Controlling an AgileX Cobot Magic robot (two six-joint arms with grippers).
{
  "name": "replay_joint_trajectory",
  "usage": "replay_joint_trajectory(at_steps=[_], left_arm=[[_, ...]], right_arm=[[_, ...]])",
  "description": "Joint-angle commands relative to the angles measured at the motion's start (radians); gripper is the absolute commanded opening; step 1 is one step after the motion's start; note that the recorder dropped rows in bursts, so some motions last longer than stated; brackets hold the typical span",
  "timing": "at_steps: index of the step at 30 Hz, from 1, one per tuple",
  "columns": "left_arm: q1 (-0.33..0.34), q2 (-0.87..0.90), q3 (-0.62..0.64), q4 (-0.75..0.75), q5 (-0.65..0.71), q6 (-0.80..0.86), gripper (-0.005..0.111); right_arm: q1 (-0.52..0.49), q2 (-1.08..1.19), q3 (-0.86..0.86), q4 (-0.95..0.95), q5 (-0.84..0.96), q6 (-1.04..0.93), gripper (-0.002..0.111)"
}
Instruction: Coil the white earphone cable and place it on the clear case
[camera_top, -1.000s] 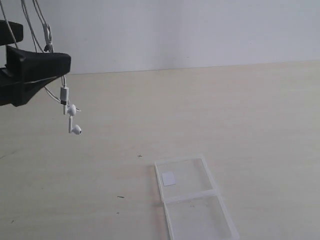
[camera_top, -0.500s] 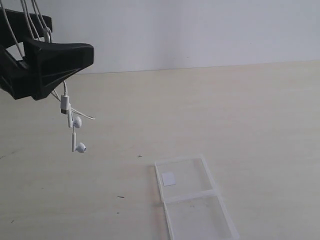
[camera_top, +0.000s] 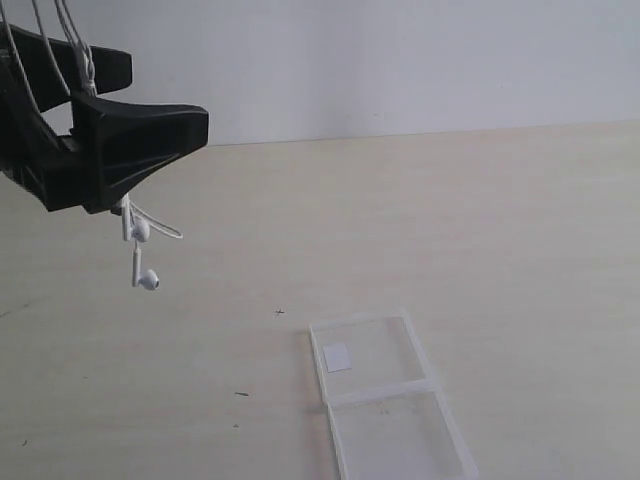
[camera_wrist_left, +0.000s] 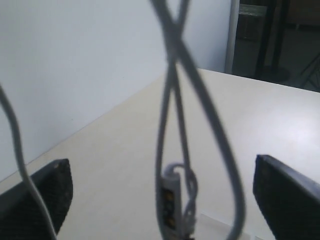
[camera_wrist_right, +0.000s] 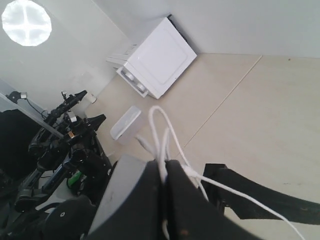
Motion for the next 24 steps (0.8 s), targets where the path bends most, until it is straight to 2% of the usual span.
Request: replay_joint_trajectory(at_steps=[1,3,8,10,12,18,24], left_arm=[[-0.001,0.001,-0.001,-0.017,0.007,-0.001,0.090],[-0.001,0.001,-0.001,-0.017,0.007,-0.003,0.081],[-0.001,0.001,-0.001,-0.017,-0.002,-0.003,0.046],[-0.001,0.001,-0.001,-0.018,-0.002,-0.003,0.039],[-0.001,0.001,-0.001,-0.024,-0.005,-0.003,0.040],[-0.001,0.001,-0.001,-0.025,-0.039,-0.008,0.053],[-0.001,0.001,-0.001,-0.025,-0.077,-0.091,0.053]], right_arm=[[0.002,-0.001,-0.003,0.022,-0.024,-0.018,0.000],[0.002,-0.001,-0.003,0.022,-0.028,-0.018,0.000],[0.002,-0.001,-0.003,0.022,-0.032,-0.018,0.000],[0.002,-0.001,-0.003,0.024,-0.032,-0.018,0.000],[0.002,-0.001,-0.003,0.024,-0.032,-0.018,0.000],[0.002,-0.001,-0.003,0.024,-0.032,-0.018,0.000],[0.002,-0.001,-0.003,0.024,-0.047,-0.015,0.000]])
